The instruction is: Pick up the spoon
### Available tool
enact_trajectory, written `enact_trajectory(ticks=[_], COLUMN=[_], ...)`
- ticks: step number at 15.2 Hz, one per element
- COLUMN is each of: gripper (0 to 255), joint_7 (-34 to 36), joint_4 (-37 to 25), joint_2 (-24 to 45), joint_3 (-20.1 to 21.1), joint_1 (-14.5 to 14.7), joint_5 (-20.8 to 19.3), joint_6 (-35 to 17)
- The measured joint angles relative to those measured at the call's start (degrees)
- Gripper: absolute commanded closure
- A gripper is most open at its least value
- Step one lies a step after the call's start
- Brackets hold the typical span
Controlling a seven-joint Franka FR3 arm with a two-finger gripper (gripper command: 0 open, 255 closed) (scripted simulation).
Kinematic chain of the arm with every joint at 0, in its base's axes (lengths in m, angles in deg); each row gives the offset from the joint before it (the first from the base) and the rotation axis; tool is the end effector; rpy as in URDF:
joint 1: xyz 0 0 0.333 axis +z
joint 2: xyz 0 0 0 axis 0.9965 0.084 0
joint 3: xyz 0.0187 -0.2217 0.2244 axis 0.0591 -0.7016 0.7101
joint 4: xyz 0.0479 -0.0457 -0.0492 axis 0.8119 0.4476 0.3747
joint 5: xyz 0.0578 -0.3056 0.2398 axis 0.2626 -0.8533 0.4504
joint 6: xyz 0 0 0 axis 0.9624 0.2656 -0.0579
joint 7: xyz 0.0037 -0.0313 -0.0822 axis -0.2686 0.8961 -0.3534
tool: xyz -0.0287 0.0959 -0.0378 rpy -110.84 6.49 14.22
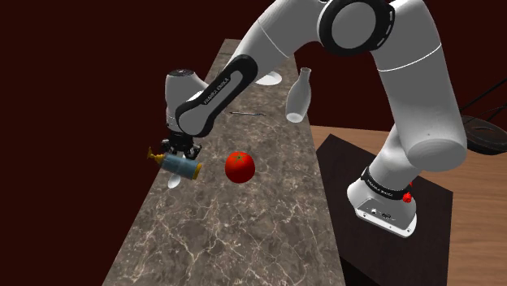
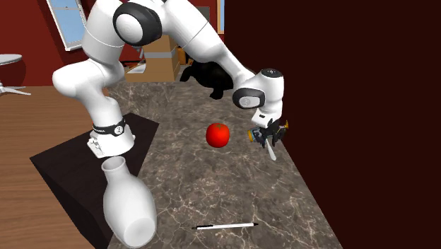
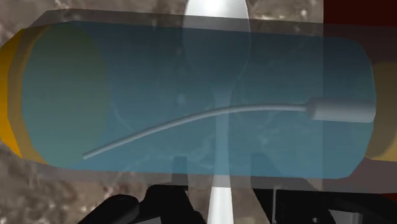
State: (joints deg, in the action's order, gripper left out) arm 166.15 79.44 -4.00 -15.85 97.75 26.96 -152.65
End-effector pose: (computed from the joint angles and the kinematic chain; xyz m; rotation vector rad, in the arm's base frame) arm 0.5999 0.3104 0.1894 -2.6262 1.3333 0.0904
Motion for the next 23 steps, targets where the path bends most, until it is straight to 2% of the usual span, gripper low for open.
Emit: enact_trajectory(ticks=[3, 10, 23], gripper=[255, 255, 255], joint_7=[0.06, 0.06, 0.17], joint_4=[0.09, 0.29, 0.36], joint_2=[-0.30, -0.63, -7.45], joint_3=[-0.04, 0.16, 1.51], joint_1=[-0.04, -0.05, -1.19], joint_5=[-0.01, 0.12, 1.44], joint_6=[1.60, 0.13, 6.67])
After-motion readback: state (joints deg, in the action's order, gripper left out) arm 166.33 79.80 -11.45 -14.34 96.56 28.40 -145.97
